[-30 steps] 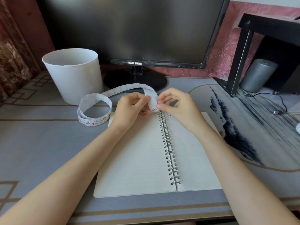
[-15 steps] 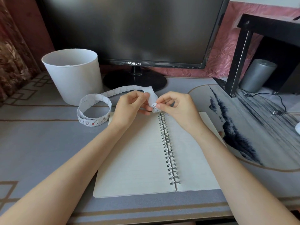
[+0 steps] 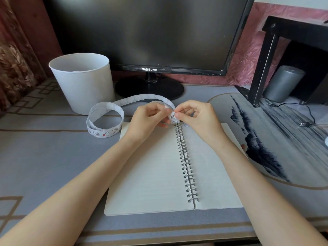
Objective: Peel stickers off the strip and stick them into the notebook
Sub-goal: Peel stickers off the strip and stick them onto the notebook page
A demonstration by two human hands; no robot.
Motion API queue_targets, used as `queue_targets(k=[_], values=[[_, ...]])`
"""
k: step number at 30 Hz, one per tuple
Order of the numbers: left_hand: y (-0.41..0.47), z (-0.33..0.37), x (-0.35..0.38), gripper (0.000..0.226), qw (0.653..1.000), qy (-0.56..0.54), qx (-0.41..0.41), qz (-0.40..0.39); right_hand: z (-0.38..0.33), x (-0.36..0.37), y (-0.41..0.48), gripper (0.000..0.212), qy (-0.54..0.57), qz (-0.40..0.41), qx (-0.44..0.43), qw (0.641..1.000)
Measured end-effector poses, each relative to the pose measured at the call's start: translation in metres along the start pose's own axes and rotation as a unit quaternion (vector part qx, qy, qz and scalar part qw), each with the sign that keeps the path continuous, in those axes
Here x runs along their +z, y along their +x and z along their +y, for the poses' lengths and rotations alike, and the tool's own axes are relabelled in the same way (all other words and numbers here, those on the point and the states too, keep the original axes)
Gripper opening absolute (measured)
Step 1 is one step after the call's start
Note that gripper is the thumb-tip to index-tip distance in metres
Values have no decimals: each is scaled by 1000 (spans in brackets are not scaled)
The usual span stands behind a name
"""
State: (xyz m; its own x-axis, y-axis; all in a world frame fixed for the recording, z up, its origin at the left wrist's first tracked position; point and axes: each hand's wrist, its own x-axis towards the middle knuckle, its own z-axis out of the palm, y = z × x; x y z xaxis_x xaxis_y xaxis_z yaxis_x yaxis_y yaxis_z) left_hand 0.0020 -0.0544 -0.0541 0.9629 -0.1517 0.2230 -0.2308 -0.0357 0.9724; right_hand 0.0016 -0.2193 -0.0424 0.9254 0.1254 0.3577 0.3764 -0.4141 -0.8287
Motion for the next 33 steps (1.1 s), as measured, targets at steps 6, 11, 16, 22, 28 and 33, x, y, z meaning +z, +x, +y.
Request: queue_targets(k=[6,11,16,22,28,33], values=[[-1,0,2,16,999,33,2,10,-1,-1,-2,6,-45,-1,1,999],[0,-3,3,18,998,49,-15,22,-2,-4,-3,5,-88,-13,-22,996],[-1,-5,3,21,998,38,-27,31,-8,-8,-4,4,-94,-23,-35,995],[1,-5,0,21,997,45,-35,55,-12,-23,1,6,5,28,31,999],[1,-7,1,20,996,55,-35,57,7,-42,1,6,-12,39,222,974],[1,-7,1,19,996,60,-36,58,13,-36,1,7,-49,31,249,967]])
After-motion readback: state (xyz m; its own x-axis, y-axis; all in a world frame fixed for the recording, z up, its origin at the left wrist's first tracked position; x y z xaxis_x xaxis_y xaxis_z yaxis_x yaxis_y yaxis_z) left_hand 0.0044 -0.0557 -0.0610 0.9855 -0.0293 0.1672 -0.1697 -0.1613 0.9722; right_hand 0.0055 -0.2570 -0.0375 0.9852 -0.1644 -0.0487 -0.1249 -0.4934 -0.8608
